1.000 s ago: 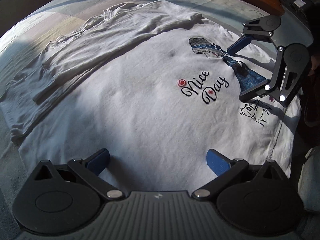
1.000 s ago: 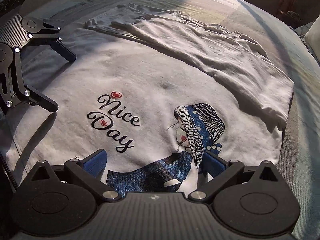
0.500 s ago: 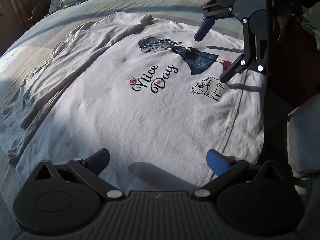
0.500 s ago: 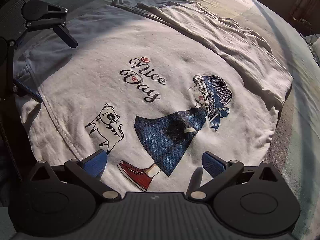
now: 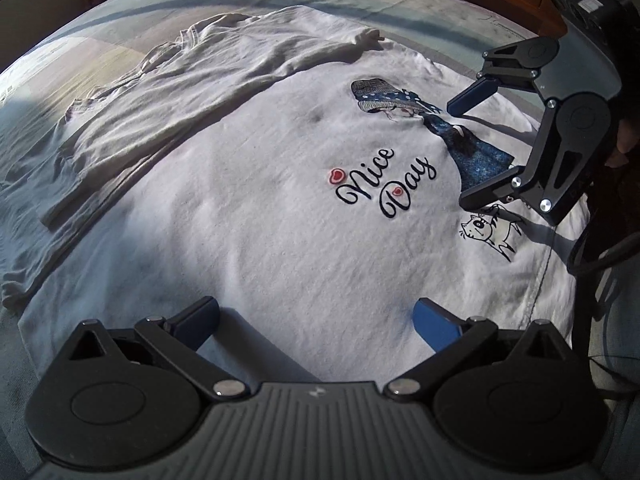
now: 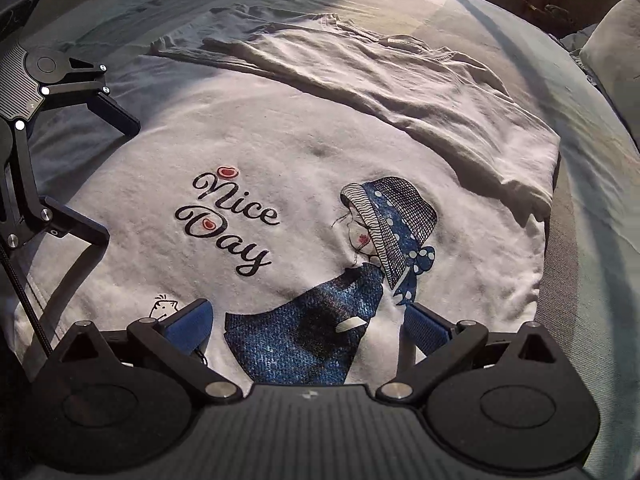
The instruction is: Fold clothes
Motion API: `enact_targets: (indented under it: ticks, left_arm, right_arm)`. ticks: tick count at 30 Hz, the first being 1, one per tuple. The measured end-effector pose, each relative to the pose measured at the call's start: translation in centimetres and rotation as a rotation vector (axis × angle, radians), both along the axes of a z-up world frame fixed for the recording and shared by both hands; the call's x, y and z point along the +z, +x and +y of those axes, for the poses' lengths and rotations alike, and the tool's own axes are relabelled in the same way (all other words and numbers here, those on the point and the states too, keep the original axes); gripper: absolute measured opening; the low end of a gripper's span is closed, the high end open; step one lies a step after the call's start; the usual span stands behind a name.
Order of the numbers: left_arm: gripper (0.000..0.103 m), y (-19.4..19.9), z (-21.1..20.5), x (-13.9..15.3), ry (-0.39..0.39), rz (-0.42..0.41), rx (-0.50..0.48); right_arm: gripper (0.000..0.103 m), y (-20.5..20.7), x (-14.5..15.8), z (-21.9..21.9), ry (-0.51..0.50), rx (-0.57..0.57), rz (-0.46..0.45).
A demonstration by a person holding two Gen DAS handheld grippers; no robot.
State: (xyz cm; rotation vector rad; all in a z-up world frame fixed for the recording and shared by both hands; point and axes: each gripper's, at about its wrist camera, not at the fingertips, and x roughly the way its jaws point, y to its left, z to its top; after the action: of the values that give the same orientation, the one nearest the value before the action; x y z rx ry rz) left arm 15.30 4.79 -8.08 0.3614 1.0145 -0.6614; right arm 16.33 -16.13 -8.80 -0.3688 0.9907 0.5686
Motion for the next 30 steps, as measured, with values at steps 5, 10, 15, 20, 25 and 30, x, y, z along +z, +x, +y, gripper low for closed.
enact_targets:
  ticks: [5,10,15,20,25,30]
  left_arm:
    - [0.103,-0.1,0.4,-0.2,-0.022,-0.009,-0.013]
    - [0.103,-0.4,0.0,-0.2,-0.016,-0.020,0.049]
    - [0.103,-0.5,-0.3,-0.1,-0.008,-0.017,0.116]
    - [0.103,-1.3,0.0,-0.5,-0.051,-0.074,0.170]
    - [0.103,-2.4,0.3,-0.7,-0.096,-0.136,0.234]
    - [0.102,-3.6,0.0,-0.4,-0.090,-0.114,0.441]
  right_arm:
    - [0.103,-0.4,-0.3,0.2,0.023,-0.056,-0.035]
    - [0.103,-0.7,-0.5,-0.1,0.050,-0.061,-0.058]
    - [0.103,-0.3,-0.4,0.2,0.041,-0.065,-0.036]
    - [0.103,-0.4,-0.5,0.3,0.048,-0.075,-0.038]
    - [0.103,-2.0,-0.8,0.0,0.078,-0.128,-0.116]
    - [0.103,-5.3,-1.1,-0.2,0.122,-0.357,-0.181]
